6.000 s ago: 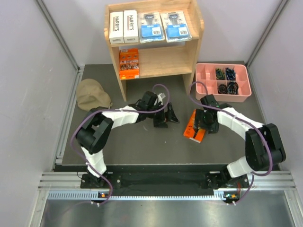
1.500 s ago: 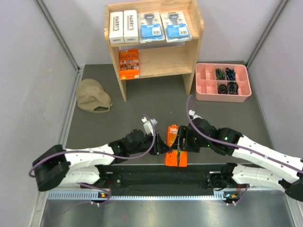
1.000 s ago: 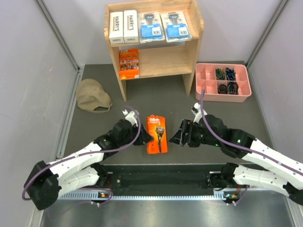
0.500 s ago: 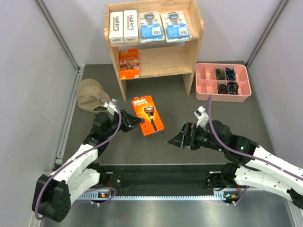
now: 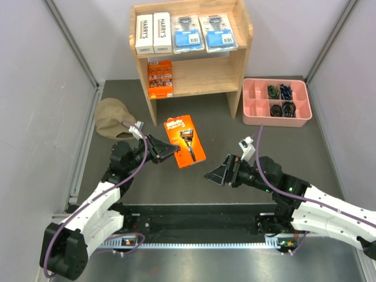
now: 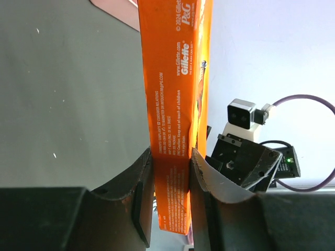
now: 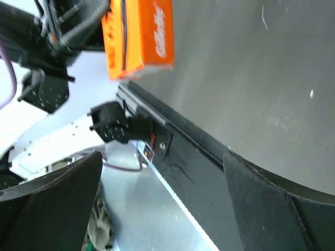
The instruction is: Place and organize the shaving razors onto the shelf
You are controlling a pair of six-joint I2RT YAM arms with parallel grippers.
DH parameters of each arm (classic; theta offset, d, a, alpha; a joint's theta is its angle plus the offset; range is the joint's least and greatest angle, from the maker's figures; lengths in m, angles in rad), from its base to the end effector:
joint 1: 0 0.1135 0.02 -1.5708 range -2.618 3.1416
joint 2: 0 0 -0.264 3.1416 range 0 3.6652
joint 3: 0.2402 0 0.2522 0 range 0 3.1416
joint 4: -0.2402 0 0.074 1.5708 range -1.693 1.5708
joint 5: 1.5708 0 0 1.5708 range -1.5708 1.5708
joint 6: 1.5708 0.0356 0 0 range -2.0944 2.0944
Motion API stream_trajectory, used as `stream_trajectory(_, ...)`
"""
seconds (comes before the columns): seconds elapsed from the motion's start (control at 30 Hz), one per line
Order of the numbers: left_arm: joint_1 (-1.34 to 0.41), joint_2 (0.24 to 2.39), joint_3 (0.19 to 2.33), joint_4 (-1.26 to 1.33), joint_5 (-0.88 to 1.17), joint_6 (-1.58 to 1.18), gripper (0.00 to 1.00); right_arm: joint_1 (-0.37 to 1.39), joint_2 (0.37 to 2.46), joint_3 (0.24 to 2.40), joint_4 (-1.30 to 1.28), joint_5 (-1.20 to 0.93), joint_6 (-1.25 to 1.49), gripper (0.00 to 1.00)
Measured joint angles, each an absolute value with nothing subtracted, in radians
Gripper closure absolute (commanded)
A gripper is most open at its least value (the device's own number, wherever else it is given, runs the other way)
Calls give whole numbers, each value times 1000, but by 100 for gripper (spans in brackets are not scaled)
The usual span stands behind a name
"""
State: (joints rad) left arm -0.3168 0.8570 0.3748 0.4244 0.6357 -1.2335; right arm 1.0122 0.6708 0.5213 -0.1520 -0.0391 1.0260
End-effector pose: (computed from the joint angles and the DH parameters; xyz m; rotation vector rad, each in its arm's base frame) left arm 0.1782 -0.0807 0.2467 -0.2997 1.8901 -1.6367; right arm 0.0884 0.1440 0.2679 -0.0160 2.1402 1.3638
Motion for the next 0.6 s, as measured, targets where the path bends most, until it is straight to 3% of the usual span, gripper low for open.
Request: stream_trajectory(0.6,-317,791,359,481,561,-1384,100,1256,919,526,249,389,975,25)
